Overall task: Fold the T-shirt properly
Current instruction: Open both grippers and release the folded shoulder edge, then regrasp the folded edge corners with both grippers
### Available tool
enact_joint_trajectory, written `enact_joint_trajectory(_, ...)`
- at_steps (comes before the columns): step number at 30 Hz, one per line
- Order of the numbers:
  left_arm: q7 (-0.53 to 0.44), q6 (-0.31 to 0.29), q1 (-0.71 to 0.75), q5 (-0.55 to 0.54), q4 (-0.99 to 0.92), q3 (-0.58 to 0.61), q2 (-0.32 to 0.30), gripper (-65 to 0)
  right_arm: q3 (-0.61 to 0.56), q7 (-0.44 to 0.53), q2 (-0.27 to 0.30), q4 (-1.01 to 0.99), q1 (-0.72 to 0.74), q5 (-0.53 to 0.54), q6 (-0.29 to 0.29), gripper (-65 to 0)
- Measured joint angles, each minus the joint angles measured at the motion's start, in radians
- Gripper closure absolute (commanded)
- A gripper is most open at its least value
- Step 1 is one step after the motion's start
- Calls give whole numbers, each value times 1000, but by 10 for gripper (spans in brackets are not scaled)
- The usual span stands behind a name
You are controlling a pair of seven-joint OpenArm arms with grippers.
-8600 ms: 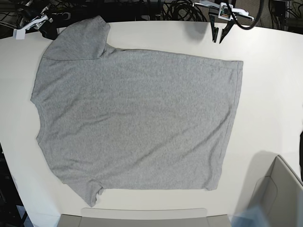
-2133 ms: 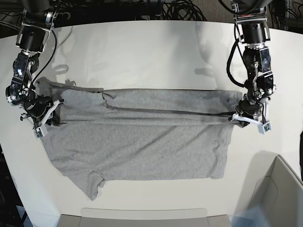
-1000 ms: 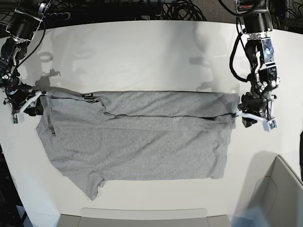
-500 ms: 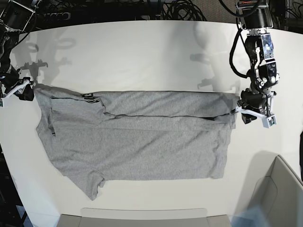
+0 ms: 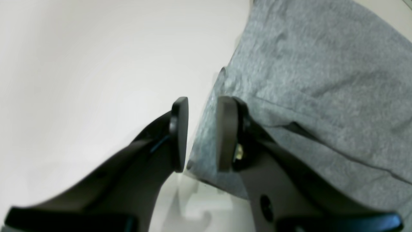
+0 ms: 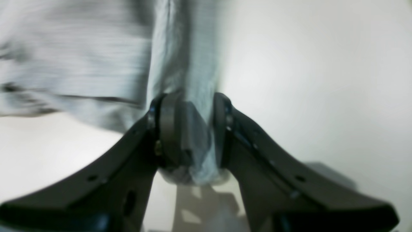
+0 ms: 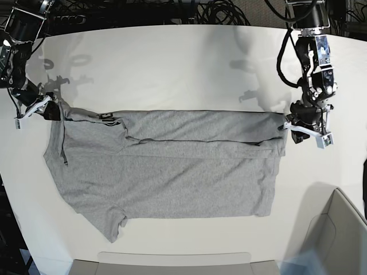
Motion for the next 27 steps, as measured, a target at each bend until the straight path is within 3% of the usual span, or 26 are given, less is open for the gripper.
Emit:
enact_joint_trajectory(3,-1,0,-1,0,5,0,-1,-160,-18,22,3,-43,2,59,0,-173)
enact_joint_trajectory(9,-1,0,-3,0,6,0,1,-164,-21,32,-7,-45,2,60,0,-173)
enact_joint_trajectory(12,0,0,-21,0,5,0,23,-197,-21,31,-8,-45,3,59,0,-173)
enact_joint_trajectory(14,69,-6,-45,-5,2,3,33,-222,-21,29,-7,-45,5,59,0,-173)
enact_joint_trajectory(20,109,-10,-86,-227,-132,4,9,-223,-21,27,-7,-43,5,58,0,-173)
enact_joint_trajectory(27,100,6,-75,-237,-177,-3,-34,-222,-21,24,-2,-43,4,58,0,-173)
